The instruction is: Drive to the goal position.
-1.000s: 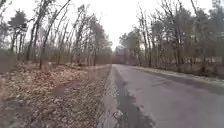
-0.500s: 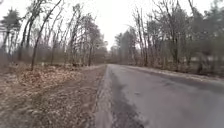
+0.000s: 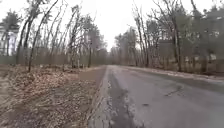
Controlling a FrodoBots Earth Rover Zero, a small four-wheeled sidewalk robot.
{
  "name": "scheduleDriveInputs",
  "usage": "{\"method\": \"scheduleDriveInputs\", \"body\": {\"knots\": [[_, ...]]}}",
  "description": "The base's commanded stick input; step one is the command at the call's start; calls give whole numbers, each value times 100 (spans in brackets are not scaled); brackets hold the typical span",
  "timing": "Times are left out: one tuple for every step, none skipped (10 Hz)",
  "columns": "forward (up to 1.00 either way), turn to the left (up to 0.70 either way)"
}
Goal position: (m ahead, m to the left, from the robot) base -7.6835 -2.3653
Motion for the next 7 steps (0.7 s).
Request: {"method": "scheduleDriveInputs", "body": {"knots": [[100, 0], [100, 0], [100, 0], [100, 0], [100, 0], [100, 0], [100, 0]]}}
